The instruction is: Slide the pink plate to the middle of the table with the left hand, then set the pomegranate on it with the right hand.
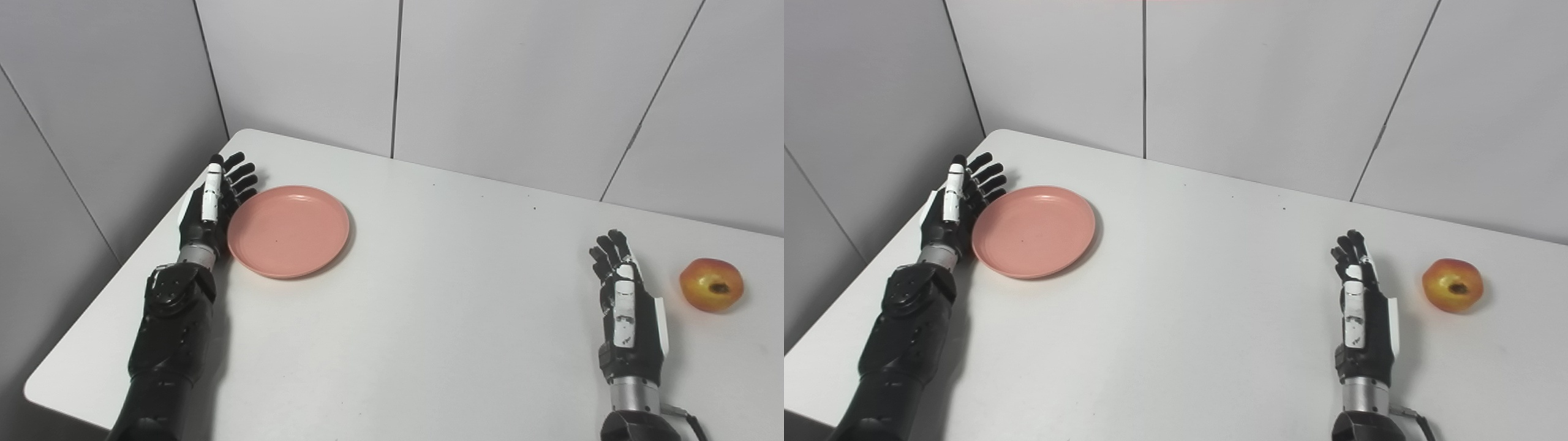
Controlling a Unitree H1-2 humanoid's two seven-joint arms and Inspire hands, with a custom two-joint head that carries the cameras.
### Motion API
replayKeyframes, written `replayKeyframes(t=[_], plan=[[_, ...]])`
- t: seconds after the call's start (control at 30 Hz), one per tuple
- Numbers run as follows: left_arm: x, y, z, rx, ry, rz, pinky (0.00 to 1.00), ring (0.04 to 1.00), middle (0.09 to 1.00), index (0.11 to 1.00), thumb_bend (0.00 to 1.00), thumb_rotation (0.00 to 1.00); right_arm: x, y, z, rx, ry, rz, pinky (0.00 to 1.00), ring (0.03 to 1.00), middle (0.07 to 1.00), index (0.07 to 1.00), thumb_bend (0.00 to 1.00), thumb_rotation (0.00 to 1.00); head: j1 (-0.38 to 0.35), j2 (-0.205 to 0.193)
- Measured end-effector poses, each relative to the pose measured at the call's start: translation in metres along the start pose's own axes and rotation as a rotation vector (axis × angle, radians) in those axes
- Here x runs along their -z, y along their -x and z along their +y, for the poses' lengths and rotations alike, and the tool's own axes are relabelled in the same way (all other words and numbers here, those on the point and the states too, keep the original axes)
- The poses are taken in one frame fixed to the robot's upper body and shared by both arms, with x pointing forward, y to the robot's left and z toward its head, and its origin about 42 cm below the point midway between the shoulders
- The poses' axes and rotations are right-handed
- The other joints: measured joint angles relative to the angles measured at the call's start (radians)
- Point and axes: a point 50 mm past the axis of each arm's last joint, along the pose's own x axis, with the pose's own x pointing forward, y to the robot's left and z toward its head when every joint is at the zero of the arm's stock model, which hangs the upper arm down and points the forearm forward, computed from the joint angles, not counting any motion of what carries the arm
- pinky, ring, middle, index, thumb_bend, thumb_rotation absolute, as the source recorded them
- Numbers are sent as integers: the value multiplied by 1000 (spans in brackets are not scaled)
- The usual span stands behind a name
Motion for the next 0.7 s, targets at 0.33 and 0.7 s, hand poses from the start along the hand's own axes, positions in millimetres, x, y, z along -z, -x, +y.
replayKeyframes(t=[0.33,0.7], plan=[[6,0,-17,74,103,15,767,787,791,781,481,1000,0,0,0,0,2,-1,963,908,912,917,609,961,-2,5],[4,1,-32,119,107,48,765,781,787,772,468,1000,0,0,0,1,0,-2,970,912,917,922,616,954,-2,6]])
